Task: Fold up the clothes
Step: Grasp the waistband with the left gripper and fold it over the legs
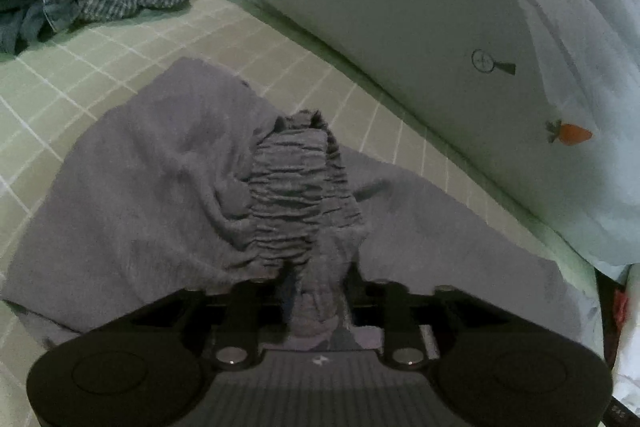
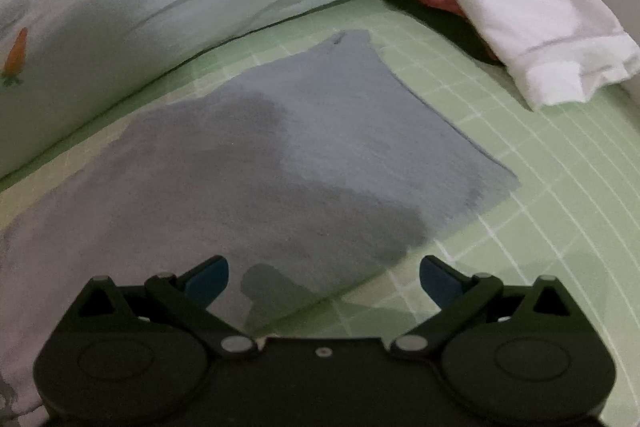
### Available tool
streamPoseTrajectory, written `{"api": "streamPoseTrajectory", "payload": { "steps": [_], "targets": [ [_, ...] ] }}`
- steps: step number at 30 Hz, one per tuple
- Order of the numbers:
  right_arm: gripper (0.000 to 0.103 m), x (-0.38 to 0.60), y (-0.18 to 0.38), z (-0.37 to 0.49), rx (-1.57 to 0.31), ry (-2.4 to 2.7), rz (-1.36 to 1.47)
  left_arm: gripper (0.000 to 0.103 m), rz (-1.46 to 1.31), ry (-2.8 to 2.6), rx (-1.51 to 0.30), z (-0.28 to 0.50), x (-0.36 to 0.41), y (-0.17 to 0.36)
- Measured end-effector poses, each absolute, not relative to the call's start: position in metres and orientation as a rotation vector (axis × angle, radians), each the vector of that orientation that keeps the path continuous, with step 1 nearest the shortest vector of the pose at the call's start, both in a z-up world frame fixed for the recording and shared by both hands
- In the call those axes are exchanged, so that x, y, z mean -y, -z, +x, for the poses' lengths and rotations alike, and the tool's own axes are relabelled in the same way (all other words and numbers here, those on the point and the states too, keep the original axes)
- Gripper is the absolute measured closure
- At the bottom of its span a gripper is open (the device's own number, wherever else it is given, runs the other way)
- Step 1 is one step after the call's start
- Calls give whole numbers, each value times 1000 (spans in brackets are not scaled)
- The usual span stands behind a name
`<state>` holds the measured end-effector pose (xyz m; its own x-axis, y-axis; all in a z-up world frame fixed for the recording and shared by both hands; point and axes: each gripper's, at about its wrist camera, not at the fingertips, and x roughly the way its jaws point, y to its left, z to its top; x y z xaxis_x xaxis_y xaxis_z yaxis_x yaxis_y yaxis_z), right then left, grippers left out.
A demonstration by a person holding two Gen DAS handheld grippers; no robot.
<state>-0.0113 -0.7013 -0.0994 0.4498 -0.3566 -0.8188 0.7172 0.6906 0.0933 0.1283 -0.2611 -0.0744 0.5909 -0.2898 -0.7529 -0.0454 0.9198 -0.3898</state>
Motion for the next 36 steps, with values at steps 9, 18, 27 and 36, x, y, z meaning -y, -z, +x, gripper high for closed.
{"api": "streamPoseTrajectory", "payload": {
  "steps": [9, 18, 27, 36],
  "targets": [
    [0, 706, 97, 7, -887, 664, 496, 46, -419, 110, -884, 144, 246, 29],
    [0, 714, 104, 29, -892, 675, 457, 44, -324, 24, -1011, 198, 257, 55],
    [0, 701, 114, 27, -943, 716, 381, 87, -216, -8, -1004, 212, 275, 66],
    [0, 703, 113, 26, -946, 752, 342, 78, -99, 247, -1022, 201, 356, 66]
  ]
}}
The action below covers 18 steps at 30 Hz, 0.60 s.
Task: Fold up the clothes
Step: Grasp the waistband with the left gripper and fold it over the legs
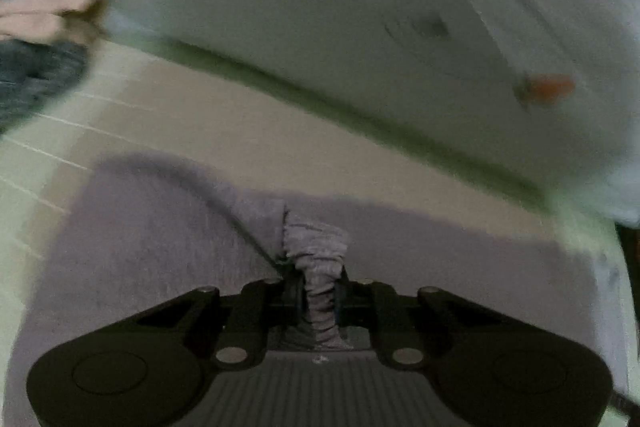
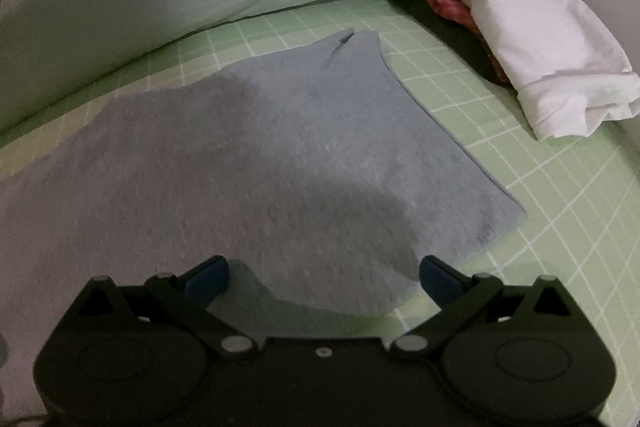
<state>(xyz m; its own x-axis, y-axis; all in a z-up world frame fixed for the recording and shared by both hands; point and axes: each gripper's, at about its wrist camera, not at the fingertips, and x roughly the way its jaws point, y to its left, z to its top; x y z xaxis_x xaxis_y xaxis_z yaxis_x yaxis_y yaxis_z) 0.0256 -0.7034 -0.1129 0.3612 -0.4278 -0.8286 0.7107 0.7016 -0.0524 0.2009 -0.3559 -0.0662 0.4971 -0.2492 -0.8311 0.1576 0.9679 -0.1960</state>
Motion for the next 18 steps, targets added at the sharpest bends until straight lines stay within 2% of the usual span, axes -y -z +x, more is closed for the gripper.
{"api": "streamPoseTrajectory", "payload": {
  "steps": [1, 3, 6, 9, 12, 18],
  "targets": [
    [0, 703, 113, 26, -944, 748, 341, 67, -67, 221, -1048, 202, 362, 77],
    [0, 702, 112, 26, -941, 736, 333, 61, -48, 216, -1062, 202, 365, 82],
    [0, 703, 110, 25, -928, 719, 325, 26, -58, 237, -1038, 198, 361, 75],
    [0, 709, 109, 27, -914, 702, 327, 23, -82, 249, -1012, 195, 354, 62],
    [0, 719, 104, 33, -885, 692, 298, 15, -90, 247, -992, 190, 347, 52],
    [0, 764, 103, 51, -855, 669, 268, 15, -64, 173, -1000, 192, 339, 51]
  ]
}}
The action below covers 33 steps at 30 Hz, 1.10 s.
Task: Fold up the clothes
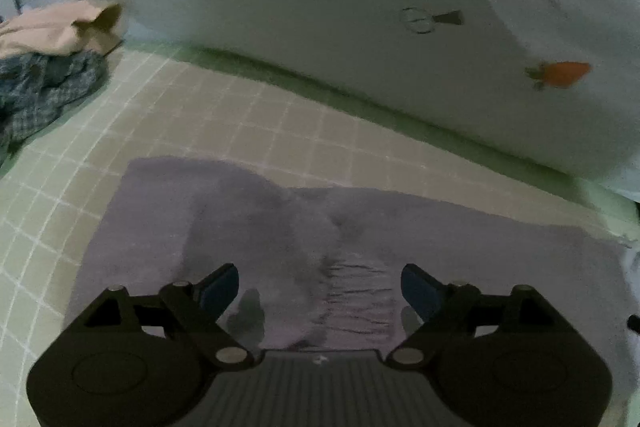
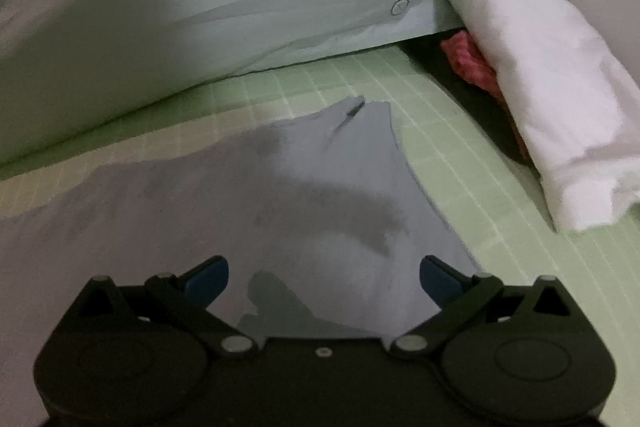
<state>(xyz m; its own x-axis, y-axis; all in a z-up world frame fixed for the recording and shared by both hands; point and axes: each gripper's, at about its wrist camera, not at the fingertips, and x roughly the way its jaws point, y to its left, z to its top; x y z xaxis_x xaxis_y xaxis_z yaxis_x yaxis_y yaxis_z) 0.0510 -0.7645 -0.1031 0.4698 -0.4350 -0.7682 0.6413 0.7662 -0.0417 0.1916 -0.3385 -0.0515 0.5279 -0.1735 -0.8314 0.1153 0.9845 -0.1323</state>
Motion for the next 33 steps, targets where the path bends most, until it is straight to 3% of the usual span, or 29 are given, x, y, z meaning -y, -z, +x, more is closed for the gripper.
{"api": "streamPoseTrajectory", "payload": {
  "steps": [8, 17, 18, 20, 22, 26, 33],
  "targets": [
    [0, 824, 127, 62, -884, 676, 332, 15, -12, 119, -1020, 191, 330, 54],
    [3, 824, 129, 62, -881, 649, 346, 14, -25, 81, -1041, 194, 320, 60],
    [8, 822, 127, 62, -881, 637, 348, 14, -27, 84, -1039, 193, 320, 60],
    [31, 818, 121, 62, -882, 612, 353, 14, -28, 87, -1035, 190, 321, 61],
    [91, 813, 116, 62, -883, 588, 357, 14, -39, 94, -1025, 186, 319, 59],
    [91, 778, 93, 71, -902, 576, 163, 14, -113, 126, -1004, 175, 309, 53],
    [91, 689, 24, 78, -751, 439, 103, 14, -139, 128, -967, 145, 282, 36]
  ]
}}
